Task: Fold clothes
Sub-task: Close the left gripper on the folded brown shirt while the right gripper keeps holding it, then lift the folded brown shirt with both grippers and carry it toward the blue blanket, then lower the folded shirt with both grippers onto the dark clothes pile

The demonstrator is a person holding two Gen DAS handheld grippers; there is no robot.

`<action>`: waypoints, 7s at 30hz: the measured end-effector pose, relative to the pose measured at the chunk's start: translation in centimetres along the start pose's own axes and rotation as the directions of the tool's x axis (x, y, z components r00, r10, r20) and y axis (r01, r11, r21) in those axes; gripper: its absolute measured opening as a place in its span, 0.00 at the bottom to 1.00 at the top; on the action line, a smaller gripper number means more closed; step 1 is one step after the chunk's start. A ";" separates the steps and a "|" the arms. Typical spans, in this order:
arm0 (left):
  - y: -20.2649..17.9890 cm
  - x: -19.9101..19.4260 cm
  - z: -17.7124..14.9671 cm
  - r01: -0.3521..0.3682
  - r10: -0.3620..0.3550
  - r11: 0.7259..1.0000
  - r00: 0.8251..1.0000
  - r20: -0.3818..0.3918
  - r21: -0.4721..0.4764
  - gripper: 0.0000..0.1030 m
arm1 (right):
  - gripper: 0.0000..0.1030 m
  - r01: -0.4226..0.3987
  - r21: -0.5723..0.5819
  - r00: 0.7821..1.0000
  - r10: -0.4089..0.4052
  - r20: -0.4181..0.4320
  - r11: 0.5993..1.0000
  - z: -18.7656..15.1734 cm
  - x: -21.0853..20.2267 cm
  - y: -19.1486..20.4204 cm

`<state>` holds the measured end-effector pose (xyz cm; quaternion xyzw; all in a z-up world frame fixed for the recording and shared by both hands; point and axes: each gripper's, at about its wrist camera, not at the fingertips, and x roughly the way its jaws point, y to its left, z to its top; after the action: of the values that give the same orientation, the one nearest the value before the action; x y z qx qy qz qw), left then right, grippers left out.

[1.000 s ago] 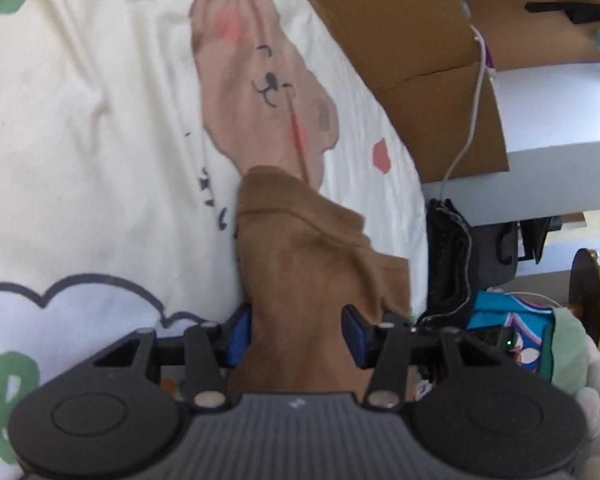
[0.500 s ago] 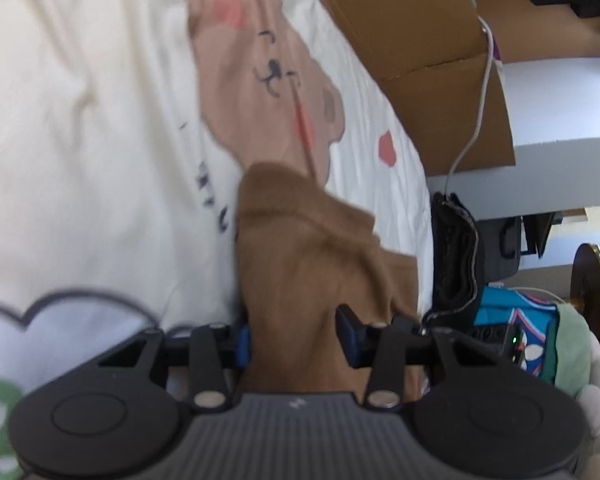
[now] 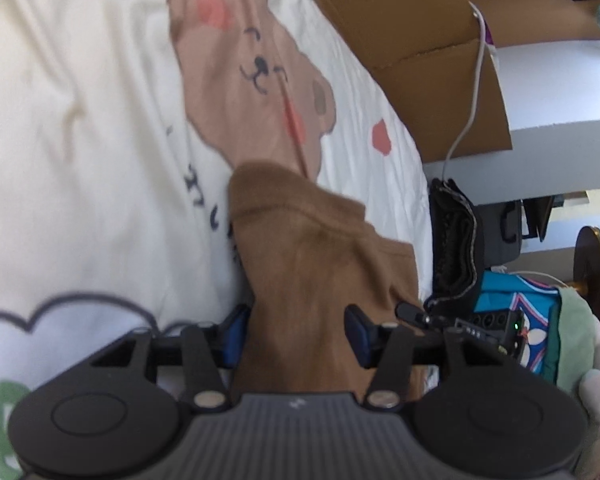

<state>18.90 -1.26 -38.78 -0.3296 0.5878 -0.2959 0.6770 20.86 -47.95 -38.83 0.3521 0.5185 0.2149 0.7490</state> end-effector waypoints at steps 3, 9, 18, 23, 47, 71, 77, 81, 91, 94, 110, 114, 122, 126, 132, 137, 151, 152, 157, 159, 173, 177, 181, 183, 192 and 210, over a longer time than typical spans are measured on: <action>0.5 0.7 -0.8 0.015 -0.016 1.000 1.000 -0.027 -0.006 0.47 | 0.24 0.004 -0.001 1.000 -0.004 -0.008 1.000 0.0 0.2 0.0; 0.8 1.5 0.1 0.023 -0.023 1.000 1.000 -0.003 -0.013 0.35 | 0.25 0.010 -0.015 1.000 -0.010 -0.026 1.000 0.1 0.9 0.5; -1.3 1.6 0.7 -0.059 0.058 0.997 0.998 0.018 0.054 0.09 | 0.15 0.075 -0.062 0.997 -0.077 -0.026 0.995 0.6 0.7 2.8; -3.6 0.0 0.3 -0.107 0.102 0.990 0.993 0.054 0.094 0.08 | 0.15 0.087 -0.079 0.996 -0.087 0.008 0.993 0.2 -0.6 4.7; -19.9 -10.5 -2.0 -0.310 0.227 0.895 0.936 0.269 0.322 0.07 | 0.14 0.007 -0.215 0.957 0.056 0.285 0.976 -1.8 -11.8 16.1; -32.4 -21.2 -3.5 -0.370 0.157 0.828 0.875 0.458 0.422 0.06 | 0.14 0.120 -0.352 0.886 0.059 0.459 0.928 -2.4 -21.6 31.9; -37.2 -22.4 -3.8 -0.322 0.086 0.816 0.889 0.450 0.480 0.06 | 0.14 0.179 -0.351 0.852 0.034 0.522 0.919 -2.8 -27.0 34.6; -41.9 -23.2 -4.8 -0.300 0.045 0.797 0.895 0.443 0.525 0.06 | 0.14 0.190 -0.330 0.822 0.034 0.569 0.925 -3.2 -31.8 35.9; -52.2 -24.8 -9.4 -0.268 0.005 0.773 0.909 0.417 0.575 0.06 | 0.14 0.201 -0.293 0.755 0.042 0.654 0.935 -5.9 -43.1 38.0; -54.7 -24.8 -11.2 -0.259 -0.006 0.758 0.915 0.404 0.599 0.06 | 0.14 0.204 -0.283 0.737 0.043 0.675 0.937 -7.1 -46.3 38.4; -60.1 -23.9 -16.3 -0.232 -0.021 0.709 0.937 0.349 0.666 0.07 | 0.14 0.282 -0.243 0.681 -0.015 0.732 0.928 -14.2 -55.0 38.4; -60.5 -23.3 -16.6 -0.225 -0.018 0.700 0.943 0.332 0.678 0.07 | 0.14 0.287 -0.212 0.659 -0.032 0.752 0.934 -15.5 -55.6 37.8; -61.3 -20.9 -17.0 -0.256 0.039 0.694 0.947 0.320 0.673 0.07 | 0.14 0.320 -0.194 0.642 -0.062 0.764 0.927 -16.1 -55.3 36.7; -61.5 -19.5 -15.8 -0.239 0.037 0.688 0.955 0.295 0.686 0.07 | 0.14 0.339 -0.139 0.609 -0.104 0.786 0.931 -15.6 -54.7 35.8; -60.8 -16.7 -13.9 -0.179 0.003 0.661 0.972 0.236 0.729 0.07 | 0.14 0.465 -0.093 0.549 -0.205 0.810 0.880 -14.0 -52.2 35.8; -59.7 -13.0 -11.2 -0.115 -0.015 0.640 0.987 0.163 0.759 0.07 | 0.14 0.541 -0.002 0.479 -0.306 0.823 0.841 -12.2 -50.3 34.2; -53.4 1.4 -4.1 0.092 -0.087 0.609 0.995 -0.049 0.788 0.07 | 0.14 0.692 0.135 0.328 -0.476 0.816 0.709 -6.7 -42.5 24.3; -52.7 2.5 -3.6 0.100 -0.086 0.611 0.995 -0.060 0.785 0.07 | 0.14 0.696 0.139 0.326 -0.482 0.813 0.705 -6.5 -41.9 23.2; -49.8 6.7 -2.3 0.149 -0.102 0.580 0.989 -0.109 0.801 0.07 | 0.14 0.698 0.147 0.334 -0.500 0.799 0.701 -5.1 -39.7 18.6; -48.6 8.1 -1.9 0.164 -0.110 0.578 0.986 -0.123 0.800 0.07 | 0.14 0.694 0.133 0.355 -0.496 0.792 0.708 -4.3 -39.1 17.0; -43.8 16.8 1.5 0.174 -0.087 0.639 0.984 -0.154 0.750 0.07 | 0.14 0.734 0.074 0.420 -0.538 0.731 0.675 0.6 -35.9 8.4; -43.6 18.6 2.8 0.148 -0.068 0.623 0.988 -0.136 0.768 0.07 | 0.14 0.725 0.086 0.431 -0.547 0.718 0.683 2.1 -35.2 6.7; -43.4 19.8 4.3 0.128 -0.084 0.610 0.992 -0.098 0.782 0.07 | 0.14 0.715 0.094 0.438 -0.549 0.712 0.693 4.1 -35.0 5.2; -43.2 20.5 5.1 0.112 -0.079 0.619 0.994 -0.080 0.777 0.07 | 0.14 0.706 0.099 0.447 -0.549 0.706 0.702 5.2 -34.8 4.3; -42.2 22.6 8.9 0.042 -0.060 0.688 0.998 -0.002 0.725 0.05 | 0.14 0.709 0.044 0.513 -0.558 0.653 0.704 10.0 -33.4 1.7; -37.0 30.0 14.0 -0.105 0.066 0.801 0.994 0.087 0.590 0.06 | 0.15 0.782 0.016 0.529 -0.676 0.514 0.624 18.0 -26.2 -4.2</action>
<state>36.35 -46.00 -26.14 -0.0838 0.4588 -0.4235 0.7766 27.64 -74.24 -21.75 0.0586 0.3920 -0.1575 0.9045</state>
